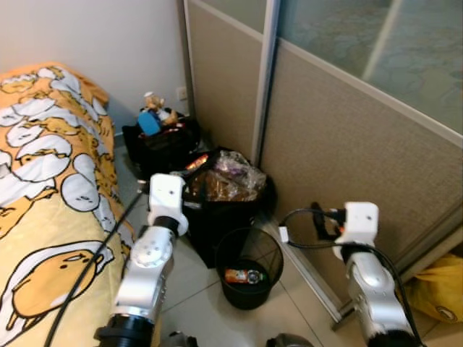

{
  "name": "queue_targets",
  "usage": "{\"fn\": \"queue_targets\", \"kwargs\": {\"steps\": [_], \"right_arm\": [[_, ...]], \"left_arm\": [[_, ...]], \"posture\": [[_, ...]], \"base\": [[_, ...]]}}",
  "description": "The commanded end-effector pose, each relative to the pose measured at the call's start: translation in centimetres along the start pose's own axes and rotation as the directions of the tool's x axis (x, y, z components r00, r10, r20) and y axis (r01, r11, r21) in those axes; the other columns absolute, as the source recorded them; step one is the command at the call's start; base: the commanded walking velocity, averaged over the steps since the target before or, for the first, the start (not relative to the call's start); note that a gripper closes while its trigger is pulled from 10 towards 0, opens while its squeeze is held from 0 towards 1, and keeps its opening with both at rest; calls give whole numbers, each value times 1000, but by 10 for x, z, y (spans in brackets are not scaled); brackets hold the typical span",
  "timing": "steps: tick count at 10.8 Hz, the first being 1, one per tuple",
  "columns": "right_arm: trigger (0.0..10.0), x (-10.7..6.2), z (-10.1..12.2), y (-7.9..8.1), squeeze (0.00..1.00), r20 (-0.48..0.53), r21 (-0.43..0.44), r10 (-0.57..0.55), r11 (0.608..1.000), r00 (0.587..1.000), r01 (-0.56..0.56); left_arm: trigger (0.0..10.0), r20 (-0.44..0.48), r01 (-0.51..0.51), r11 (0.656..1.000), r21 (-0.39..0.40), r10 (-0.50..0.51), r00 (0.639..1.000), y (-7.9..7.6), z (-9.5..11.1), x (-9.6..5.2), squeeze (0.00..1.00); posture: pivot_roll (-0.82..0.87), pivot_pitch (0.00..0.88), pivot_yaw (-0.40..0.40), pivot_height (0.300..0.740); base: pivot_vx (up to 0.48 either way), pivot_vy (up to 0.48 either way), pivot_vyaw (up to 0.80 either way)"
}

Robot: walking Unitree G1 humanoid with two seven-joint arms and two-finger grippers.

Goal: Clean up the room

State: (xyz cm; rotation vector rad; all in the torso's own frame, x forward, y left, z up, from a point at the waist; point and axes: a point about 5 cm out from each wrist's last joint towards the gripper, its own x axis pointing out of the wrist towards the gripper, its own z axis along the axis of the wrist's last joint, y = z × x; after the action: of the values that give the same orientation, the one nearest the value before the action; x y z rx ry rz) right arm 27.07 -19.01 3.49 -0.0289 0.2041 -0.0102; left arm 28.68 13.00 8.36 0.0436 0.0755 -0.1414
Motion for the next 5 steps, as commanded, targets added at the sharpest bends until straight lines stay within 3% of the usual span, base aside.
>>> {"fn": "queue_targets", "kwargs": {"steps": [1, 5], "right_arm": [[10000, -1, -5, -5, 0, -29, -4, -18, 1000, 999, 18], [10000, 0, -9, 13, 0, -41, 16, 42, 999, 998, -41]], "left_arm": [[10000, 16, 18, 1000, 12, -18, 1000, -5, 3, 2, 0], [10000, 10, 5, 1000, 14, -5, 1000, 3, 2, 5, 0]], "posture": [[-154, 0, 29, 714], [-148, 0, 44, 714]], "base": [[0, -480, 800], [0, 0, 800]]}}
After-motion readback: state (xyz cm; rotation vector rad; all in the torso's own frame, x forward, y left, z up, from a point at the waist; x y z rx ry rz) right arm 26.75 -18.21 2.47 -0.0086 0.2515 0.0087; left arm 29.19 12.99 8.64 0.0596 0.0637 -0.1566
